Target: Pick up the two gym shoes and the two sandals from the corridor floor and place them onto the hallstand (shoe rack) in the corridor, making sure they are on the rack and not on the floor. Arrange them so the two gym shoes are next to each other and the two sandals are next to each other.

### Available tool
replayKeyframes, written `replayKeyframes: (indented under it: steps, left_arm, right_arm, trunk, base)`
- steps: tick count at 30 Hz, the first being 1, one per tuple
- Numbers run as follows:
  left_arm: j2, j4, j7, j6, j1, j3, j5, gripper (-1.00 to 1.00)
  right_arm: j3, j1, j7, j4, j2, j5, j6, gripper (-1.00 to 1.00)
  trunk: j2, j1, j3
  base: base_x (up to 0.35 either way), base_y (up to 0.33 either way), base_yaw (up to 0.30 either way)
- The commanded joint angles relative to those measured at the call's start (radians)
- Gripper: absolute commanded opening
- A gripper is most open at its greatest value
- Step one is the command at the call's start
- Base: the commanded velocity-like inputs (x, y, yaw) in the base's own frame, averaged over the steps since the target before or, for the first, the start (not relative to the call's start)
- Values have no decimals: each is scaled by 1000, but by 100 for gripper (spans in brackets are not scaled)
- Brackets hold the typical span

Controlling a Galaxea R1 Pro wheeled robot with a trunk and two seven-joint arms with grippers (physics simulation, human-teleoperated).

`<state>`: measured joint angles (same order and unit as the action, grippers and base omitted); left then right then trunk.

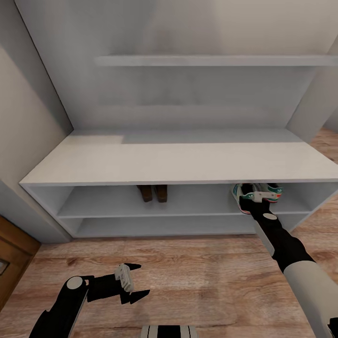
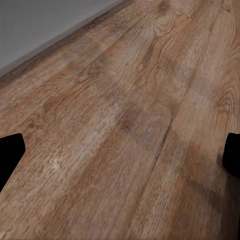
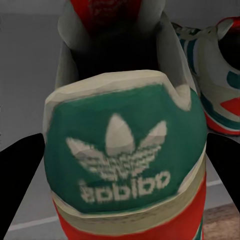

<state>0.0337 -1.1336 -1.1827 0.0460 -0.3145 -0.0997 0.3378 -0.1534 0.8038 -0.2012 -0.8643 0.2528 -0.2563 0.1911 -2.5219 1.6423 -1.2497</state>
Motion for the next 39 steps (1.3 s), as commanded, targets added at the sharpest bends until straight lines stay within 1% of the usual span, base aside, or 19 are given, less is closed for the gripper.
replayKeyframes:
  steps: [1,12,24,27,33,39]
  left_arm:
    - [0,0,0,0,0,0,0,100]
    - [0,0,0,0,0,0,0,100]
    - [0,0,-1,0,0,0,0,100]
    - [0,0,-1,0,0,0,0,100]
    - [0,0,-1,0,0,0,0,100]
    - [0,0,-2,0,0,0,0,100]
  right_arm:
    - [0,0,0,0,-1,0,-1,-100]
    - [0,0,0,2,-10,1,-5,-100]
    - [0,1,0,14,-13,2,-17,-100]
    - [-1,3,0,32,-17,1,-29,-100]
    - [-2,15,0,86,-37,3,-72,-100]
    - [-3,21,0,112,-45,5,-101,-100]
  trunk:
    - [0,0,0]
    - [0,0,0]
    - [0,0,0]
    - [0,0,0]
    - [0,0,0]
    - [0,0,0]
  base:
    - [0,0,0]
    - [0,0,0]
    - [0,0,0]
    - [0,0,0]
    - [0,0,0]
    - [0,0,0]
